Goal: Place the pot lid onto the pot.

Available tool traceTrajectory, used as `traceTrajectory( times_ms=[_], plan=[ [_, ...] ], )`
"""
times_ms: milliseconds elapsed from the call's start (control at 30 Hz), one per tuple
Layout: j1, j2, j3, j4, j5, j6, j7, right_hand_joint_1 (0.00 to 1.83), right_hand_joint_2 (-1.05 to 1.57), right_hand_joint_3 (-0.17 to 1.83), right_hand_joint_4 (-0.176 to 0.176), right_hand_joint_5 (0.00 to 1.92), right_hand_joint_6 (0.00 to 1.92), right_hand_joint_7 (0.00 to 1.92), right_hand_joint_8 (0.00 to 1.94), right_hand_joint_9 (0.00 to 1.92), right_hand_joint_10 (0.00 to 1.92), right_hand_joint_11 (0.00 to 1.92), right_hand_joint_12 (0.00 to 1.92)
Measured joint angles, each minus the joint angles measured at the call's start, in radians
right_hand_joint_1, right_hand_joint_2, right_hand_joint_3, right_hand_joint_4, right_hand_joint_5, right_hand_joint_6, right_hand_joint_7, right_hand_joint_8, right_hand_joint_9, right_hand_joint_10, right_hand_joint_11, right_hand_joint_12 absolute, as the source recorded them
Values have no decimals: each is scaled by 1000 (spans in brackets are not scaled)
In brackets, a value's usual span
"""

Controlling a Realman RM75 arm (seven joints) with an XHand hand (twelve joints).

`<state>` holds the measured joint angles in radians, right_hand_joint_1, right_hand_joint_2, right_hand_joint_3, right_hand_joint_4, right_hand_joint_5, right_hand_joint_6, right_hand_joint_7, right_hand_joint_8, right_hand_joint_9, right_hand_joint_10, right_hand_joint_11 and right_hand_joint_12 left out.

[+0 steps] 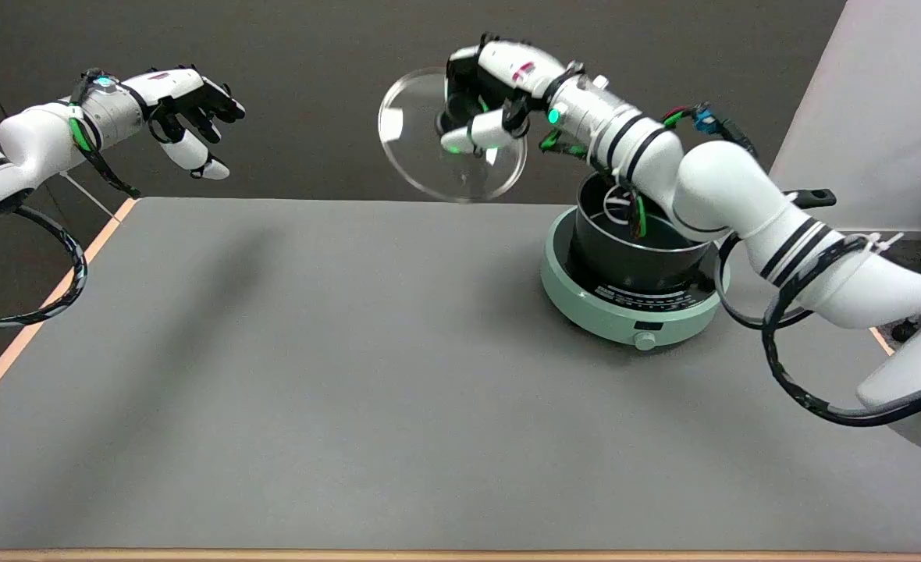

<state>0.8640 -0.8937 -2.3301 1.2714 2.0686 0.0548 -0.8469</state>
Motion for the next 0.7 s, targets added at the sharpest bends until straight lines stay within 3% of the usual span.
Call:
traceTrajectory(
  times_ms=[300,700],
  plan=[
    [-47,51,83,118,-3,90,0,1147,1113,457,-138,502,1614,762,1665,727,1921,538,1921],
    [-233,115,267,299,-63,247,6,1148,1143,402,-147,488,1610,753,1667,715,1921,496,1921]
  ],
)
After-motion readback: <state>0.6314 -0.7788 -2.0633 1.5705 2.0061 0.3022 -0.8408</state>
